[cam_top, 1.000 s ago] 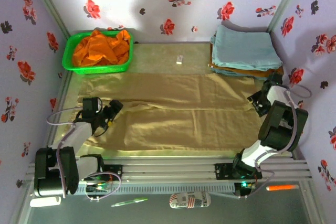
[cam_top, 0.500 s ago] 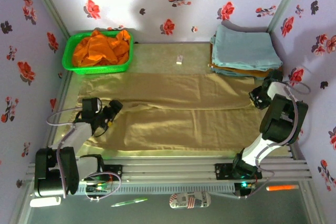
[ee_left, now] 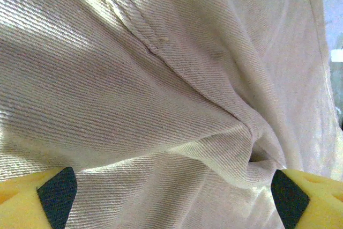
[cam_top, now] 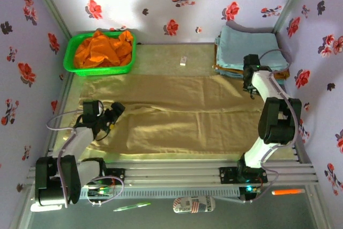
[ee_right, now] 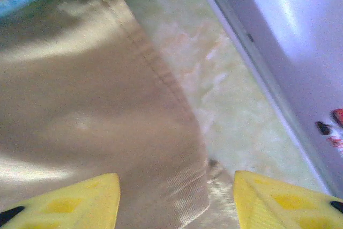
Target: Fold and stack the trousers
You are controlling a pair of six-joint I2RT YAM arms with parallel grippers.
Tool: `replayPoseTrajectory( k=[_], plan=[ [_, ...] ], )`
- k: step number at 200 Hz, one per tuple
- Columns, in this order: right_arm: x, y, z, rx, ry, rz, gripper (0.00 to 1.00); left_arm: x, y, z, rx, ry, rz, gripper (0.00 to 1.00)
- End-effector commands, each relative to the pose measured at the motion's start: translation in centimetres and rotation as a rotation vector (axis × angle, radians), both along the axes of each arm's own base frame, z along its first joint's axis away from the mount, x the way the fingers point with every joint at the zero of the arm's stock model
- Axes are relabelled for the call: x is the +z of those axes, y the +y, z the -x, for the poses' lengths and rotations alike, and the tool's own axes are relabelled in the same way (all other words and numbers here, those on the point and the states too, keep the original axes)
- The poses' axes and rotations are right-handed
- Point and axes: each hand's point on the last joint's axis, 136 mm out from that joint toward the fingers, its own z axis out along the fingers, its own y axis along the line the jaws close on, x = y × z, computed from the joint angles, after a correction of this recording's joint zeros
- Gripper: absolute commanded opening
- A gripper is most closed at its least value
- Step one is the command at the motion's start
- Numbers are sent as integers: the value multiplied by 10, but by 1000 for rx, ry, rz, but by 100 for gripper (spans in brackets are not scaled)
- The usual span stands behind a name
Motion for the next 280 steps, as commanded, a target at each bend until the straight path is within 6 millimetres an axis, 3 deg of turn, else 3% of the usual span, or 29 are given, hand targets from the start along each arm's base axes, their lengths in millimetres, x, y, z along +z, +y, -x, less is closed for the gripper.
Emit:
replayPoseTrajectory(
  k=[1,27,37,48,64,78,110,133,149,161,184,208,231,258,280],
  plan=[
    [6,-20,19,-28,71,127,62,-2,-1,9,-21,12,3,97],
    [3,-3,15,-27,10,4,62,-1,-1,11,-22,6,3,97],
    [-6,16,9,-10,-11,-115,56,-1,-1,11,-22,4,4,97],
    [-20,42,-1,-9,-41,-276,42,0,-1,9,-18,2,3,97],
    [-41,78,-17,-2,-62,-444,13,3,0,4,-12,2,8,97],
    [-59,96,-27,0,-41,-492,0,13,1,-6,-7,-15,8,96],
    [-84,103,-37,-22,-8,-505,0,43,-2,-42,-19,-77,5,94],
    [-99,109,-28,-30,34,-536,0,64,-9,-79,-35,-117,4,92],
    [-106,111,-20,-36,48,-550,0,71,-1,-107,5,-132,-35,92],
    [-108,111,-14,-35,50,-549,1,64,6,-128,39,-118,-64,92],
    [-104,113,-12,-20,35,-569,1,30,22,-159,108,-48,-91,89],
    [-94,112,-16,-16,-8,-582,2,-7,50,-173,229,-9,-87,84],
    [-88,109,-21,-28,-37,-616,2,-26,73,-165,322,49,-110,83],
    [-75,93,-25,-75,-109,-668,9,-48,115,-123,492,163,-139,83],
    [-61,74,-26,-123,-182,-698,29,-58,149,-84,627,217,-117,82]
  ],
)
